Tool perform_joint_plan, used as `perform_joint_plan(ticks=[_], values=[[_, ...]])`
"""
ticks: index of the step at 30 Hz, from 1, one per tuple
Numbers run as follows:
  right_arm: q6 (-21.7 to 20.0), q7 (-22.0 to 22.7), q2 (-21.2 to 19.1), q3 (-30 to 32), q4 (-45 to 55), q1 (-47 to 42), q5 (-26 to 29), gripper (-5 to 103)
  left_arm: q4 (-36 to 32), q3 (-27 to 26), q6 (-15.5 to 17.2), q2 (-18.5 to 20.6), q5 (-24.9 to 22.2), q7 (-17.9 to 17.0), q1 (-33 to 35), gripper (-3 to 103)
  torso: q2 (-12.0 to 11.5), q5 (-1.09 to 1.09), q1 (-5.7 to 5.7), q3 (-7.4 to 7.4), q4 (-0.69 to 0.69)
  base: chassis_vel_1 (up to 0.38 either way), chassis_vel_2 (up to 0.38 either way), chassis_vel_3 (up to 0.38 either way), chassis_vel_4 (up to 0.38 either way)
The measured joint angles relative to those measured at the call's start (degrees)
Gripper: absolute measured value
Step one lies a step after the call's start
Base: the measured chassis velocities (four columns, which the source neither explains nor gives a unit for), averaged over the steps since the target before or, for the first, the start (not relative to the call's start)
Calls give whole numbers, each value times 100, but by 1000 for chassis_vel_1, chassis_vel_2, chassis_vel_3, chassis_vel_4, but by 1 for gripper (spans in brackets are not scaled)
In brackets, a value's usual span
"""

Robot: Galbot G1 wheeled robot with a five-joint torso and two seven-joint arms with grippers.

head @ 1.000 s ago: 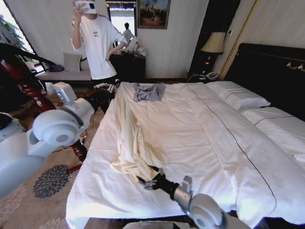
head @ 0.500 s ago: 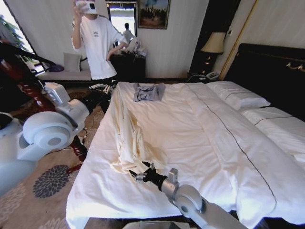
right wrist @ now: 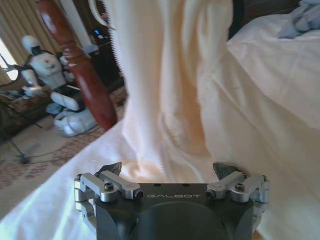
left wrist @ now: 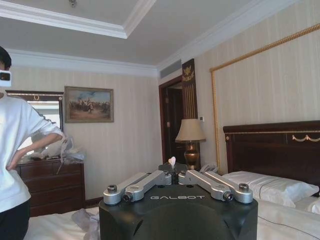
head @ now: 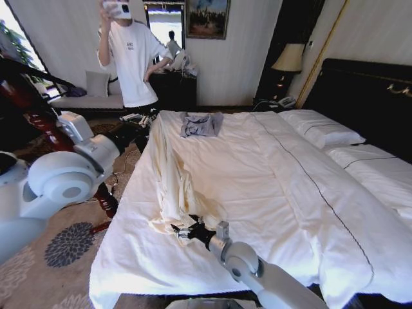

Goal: Pick up the clothes from the bed and hang them on the clothes hanger.

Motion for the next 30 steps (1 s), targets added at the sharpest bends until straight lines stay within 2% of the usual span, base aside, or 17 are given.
perform_joint_plan(ticks=[1, 8, 14, 15, 16, 18, 21, 23, 26, 28, 29, 30], values=[[-2, 27, -5, 13, -20, 11, -2, 97, -5, -3, -1, 1, -5, 1, 0, 1, 0, 0, 0, 0, 0, 0, 0, 0, 0], [-23, 113, 79, -58, -180, 190, -13, 102, -53, -20, -7, 19, -29, 3, 31, 1, 0, 0, 0, 0, 0, 0, 0, 0, 0], [-46, 131, 169, -177, -268, 320, 11, 94, -86, -43, -13, 45, -36, 2, 82, 1, 0, 0, 0, 0, 1, 0, 0, 0, 0], [-49, 131, 159, -182, -268, 320, 11, 83, -98, -57, -15, 57, -37, 2, 110, 1, 0, 0, 0, 0, 0, 0, 0, 0, 0], [-49, 131, 159, -182, -268, 320, 11, 83, -98, -57, -15, 57, -37, 2, 110, 1, 0, 0, 0, 0, 0, 0, 0, 0, 0], [-51, 126, 142, -180, -281, 312, 2, 73, -105, -74, -19, 73, -37, 2, 139, 1, 0, 0, 0, 0, 0, 0, 0, 0, 0], [-51, 119, 146, -172, -291, 311, -5, 67, -104, -76, -22, 74, -35, 2, 157, 1, 0, 0, 0, 0, 0, 0, 0, 0, 0], [-54, 115, 155, -164, -294, 315, -13, 56, -104, -76, -25, 73, -27, 2, 185, 1, 0, 0, 0, 0, 0, 0, 0, 0, 0], [-61, 114, 150, -145, -285, 317, -7, 51, -107, -76, -28, 73, -4, 4, 220, 1, 0, 0, 0, 0, 0, 0, 0, 0, 0], [-63, 101, 104, -97, -243, 307, -6, 39, -109, -82, -37, 76, 20, 8, 262, 1, 0, 0, 0, 0, 0, 0, 0, 0, 0], [-63, 101, 104, -97, -243, 307, -6, 39, -109, -82, -37, 76, 20, 8, 262, 1, 0, 0, 0, 0, 0, 0, 0, 0, 0], [-64, 96, 95, -74, -234, 301, -7, 35, -109, -86, -41, 79, 23, 11, 269, 1, 0, 0, 0, 0, 0, 0, 0, 0, 0]])
